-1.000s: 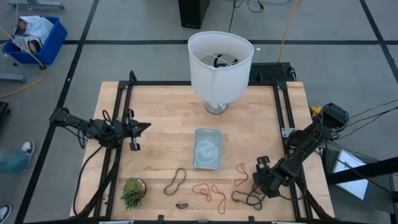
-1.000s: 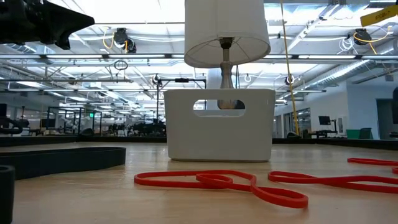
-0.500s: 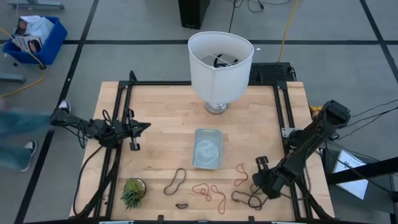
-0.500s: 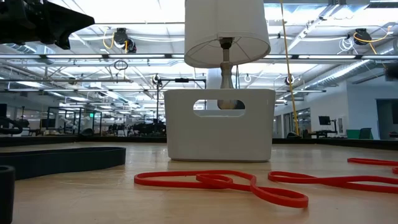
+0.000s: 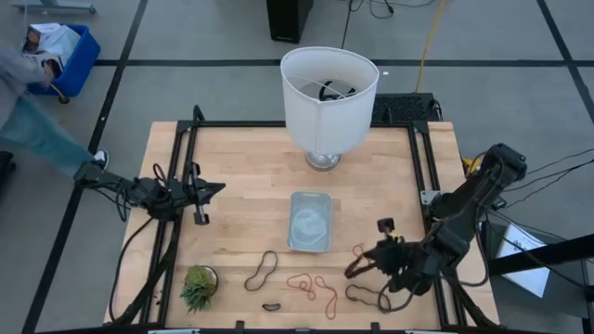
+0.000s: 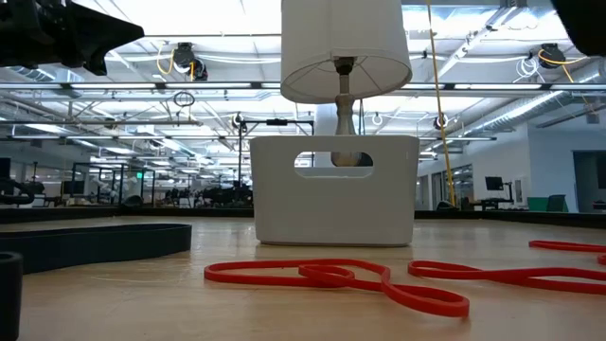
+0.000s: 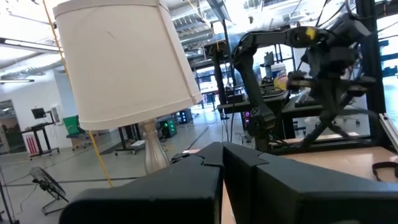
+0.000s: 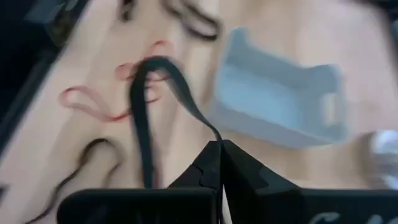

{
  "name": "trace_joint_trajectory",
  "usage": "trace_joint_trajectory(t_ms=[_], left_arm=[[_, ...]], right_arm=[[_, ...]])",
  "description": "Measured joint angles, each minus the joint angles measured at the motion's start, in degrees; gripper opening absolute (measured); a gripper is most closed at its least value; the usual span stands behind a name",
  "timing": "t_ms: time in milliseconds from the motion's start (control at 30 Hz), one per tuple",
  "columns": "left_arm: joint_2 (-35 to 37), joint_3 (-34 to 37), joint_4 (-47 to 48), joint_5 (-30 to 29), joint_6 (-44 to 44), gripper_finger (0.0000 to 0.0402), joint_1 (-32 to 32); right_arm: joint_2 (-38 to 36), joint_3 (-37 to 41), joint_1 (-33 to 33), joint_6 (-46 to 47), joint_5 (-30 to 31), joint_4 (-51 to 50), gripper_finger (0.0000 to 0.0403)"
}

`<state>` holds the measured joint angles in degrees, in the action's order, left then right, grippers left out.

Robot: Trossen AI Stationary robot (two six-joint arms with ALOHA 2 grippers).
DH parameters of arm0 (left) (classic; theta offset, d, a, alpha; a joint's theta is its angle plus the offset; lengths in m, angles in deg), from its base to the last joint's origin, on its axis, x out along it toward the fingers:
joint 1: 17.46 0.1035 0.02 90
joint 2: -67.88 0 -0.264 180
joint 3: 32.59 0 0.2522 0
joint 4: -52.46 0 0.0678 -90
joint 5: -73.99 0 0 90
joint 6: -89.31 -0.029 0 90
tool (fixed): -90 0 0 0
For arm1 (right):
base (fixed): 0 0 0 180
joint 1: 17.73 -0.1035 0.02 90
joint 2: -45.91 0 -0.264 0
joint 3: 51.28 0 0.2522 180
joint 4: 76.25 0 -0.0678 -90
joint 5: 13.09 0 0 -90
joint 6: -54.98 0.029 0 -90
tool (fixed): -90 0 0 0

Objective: Pick and place rubber bands into bin
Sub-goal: Put the black rubber band into the gray bin

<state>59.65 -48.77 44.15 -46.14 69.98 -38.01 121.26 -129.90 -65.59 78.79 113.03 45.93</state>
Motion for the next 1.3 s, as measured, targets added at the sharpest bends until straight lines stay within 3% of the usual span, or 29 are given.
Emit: trace_joint_trajectory(t_ms=[267, 533, 700, 833, 1033, 1300], left_arm=[[0.0, 0.0, 0.0, 0.0, -0.1, 0.0008, 0.0], [0.0, 0.0, 0.0, 0.0, -0.2, 0.0008, 0.0], [0.0, 0.0, 0.0, 0.0, -0.2, 0.0008, 0.0], [0.0, 0.0, 0.0, 0.0, -1.1, 0.0008, 0.0], [0.0, 0.0, 0.0, -0.1, -1.5, 0.0008, 0.0], [0.0, 0.0, 0.0, -0.1, -1.4, 0.0008, 0.0]], right_arm=[[-1.4, 1.2, 3.4, -2.2, 11.6, 0.7, 0.0000], [-2.2, 12.6, 6.3, -2.6, 12.1, 9.3, 0.0000], [-8.9, 22.4, 7.5, -5.1, 11.3, 18.8, 0.0000], [-18.4, 28.5, 9.6, -11.4, 6.7, 29.2, 0.0000], [-29.9, 40.6, 15.3, -25.1, -5.1, 54.4, 0.0000], [-33.6, 49.0, 24.0, -22.9, -10.9, 60.6, 0.0000]])
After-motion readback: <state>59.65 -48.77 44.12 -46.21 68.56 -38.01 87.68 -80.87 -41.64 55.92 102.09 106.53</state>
